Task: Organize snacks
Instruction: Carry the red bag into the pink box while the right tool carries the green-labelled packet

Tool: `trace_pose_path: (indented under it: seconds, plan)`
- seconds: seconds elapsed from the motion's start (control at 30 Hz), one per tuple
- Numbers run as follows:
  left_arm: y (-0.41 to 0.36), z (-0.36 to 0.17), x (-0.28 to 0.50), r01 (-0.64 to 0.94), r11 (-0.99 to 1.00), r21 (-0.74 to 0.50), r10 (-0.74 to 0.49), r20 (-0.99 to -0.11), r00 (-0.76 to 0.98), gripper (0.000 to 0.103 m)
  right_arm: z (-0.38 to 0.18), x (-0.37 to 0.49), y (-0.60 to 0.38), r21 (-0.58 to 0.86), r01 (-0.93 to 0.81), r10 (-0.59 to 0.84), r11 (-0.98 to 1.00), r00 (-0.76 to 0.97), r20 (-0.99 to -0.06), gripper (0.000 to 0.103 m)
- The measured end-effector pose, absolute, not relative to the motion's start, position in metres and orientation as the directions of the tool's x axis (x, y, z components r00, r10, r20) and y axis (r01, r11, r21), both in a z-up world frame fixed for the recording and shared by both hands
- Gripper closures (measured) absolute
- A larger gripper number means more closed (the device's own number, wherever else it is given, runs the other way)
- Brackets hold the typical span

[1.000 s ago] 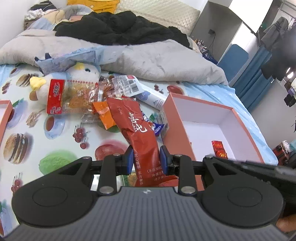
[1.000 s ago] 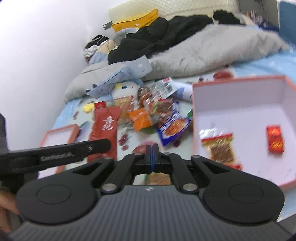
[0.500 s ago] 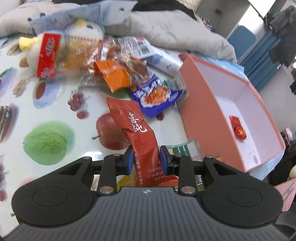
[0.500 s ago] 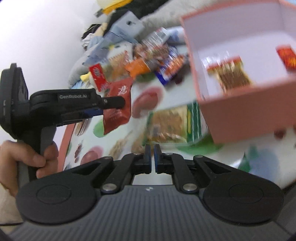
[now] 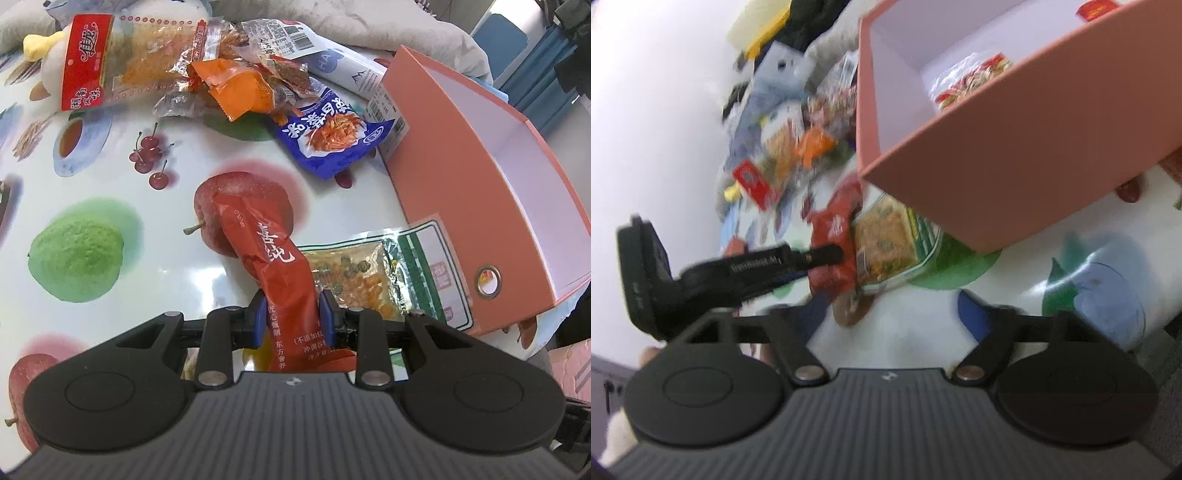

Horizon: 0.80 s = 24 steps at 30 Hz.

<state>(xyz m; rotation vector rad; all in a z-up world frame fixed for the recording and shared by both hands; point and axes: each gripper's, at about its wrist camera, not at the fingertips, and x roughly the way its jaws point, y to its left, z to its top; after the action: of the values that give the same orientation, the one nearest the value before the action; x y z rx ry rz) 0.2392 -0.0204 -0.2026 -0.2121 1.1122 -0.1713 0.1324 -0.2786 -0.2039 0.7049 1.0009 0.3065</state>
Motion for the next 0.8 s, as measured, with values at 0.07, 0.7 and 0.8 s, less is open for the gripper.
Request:
trace_pose_path:
  seconds: [0.07, 0.7, 0.8]
  plan:
    - [-0.020, -0.203, 0.239, 0.026, 0.967, -0.254, -0.240, -0.869, 0.432, 0.069, -0.204, 0.131, -0.280, 0.679, 0.082, 0.545, 0.730, 0.530, -0.650, 0.022]
    - [-0.008, -0.213, 0.239, -0.016, 0.961, -0.277, -0.247, -0.879, 0.408, 0.069, -0.245, 0.161, -0.256, 0.688, 0.082, 0.532, 0.721, 0.570, -0.626, 0.058]
    - [-0.008, -0.214, 0.239, -0.019, 0.961, -0.277, -0.245, -0.879, 0.409, 0.069, -0.247, 0.166, -0.249, 0.686, 0.080, 0.531, 0.723, 0.572, -0.626, 0.059]
